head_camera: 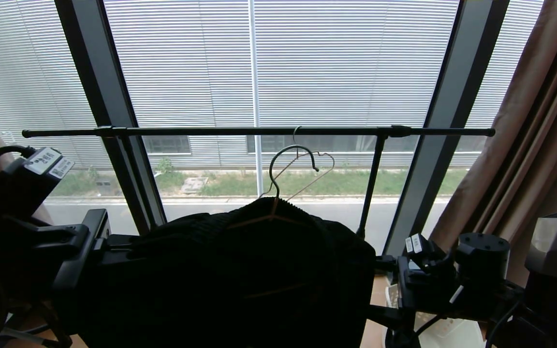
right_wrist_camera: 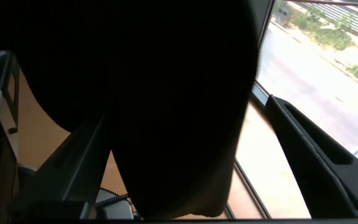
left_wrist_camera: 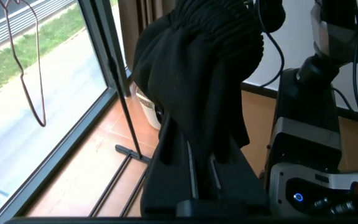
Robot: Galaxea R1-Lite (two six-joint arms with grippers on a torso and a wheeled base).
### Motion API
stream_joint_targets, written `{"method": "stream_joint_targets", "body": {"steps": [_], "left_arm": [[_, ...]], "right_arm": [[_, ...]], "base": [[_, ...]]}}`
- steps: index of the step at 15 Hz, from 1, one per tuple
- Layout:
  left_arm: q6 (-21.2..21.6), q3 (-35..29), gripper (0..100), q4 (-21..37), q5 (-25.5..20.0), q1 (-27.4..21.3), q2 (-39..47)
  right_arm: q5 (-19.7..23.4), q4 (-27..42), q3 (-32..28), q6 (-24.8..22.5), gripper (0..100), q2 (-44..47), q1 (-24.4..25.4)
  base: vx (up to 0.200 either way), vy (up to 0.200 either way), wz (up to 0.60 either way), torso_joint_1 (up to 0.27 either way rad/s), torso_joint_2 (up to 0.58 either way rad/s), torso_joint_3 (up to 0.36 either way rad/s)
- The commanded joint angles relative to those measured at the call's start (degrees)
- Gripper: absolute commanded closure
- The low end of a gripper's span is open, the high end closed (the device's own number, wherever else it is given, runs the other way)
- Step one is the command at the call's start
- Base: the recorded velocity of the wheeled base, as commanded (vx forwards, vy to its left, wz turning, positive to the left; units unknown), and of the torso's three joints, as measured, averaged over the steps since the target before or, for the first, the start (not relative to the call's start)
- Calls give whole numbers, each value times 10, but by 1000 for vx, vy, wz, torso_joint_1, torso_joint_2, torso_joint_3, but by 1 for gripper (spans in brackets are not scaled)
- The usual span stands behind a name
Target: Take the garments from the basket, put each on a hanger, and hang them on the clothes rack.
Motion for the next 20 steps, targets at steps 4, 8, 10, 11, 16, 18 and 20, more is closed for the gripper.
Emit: {"method": "stream_joint_targets", "body": {"steps": [4,8,10,11,16,18,20], "left_arm": [[-20,9,100,-25,0,-9,-1],[-21,19,100,-26,0,-4,-16],[-23,20,100,-26,0,-3,-22],[-28,20,100,-26,0,-2,-24],[-38,22,100,-26,1,7,-30],[-37,22,100,-26,0,16,-30],[-37,23,100,-26,0,24,-31]], "right_arm": [[-1,-1,-5,0,100,4,-7],[0,0,-17,8,100,-5,-34],[1,0,-29,8,100,-6,-57],[1,1,-33,10,100,-7,-68],[1,1,-51,33,100,-18,-106],[1,1,-53,33,100,-17,-113],[1,2,-59,33,100,-14,-120]], "base": [[0,0,0,0,0,0],[0,0,0,0,0,0],[0,0,0,0,0,0],[0,0,0,0,0,0],[0,0,0,0,0,0],[0,0,0,0,0,0],[0,0,0,0,0,0]]}}
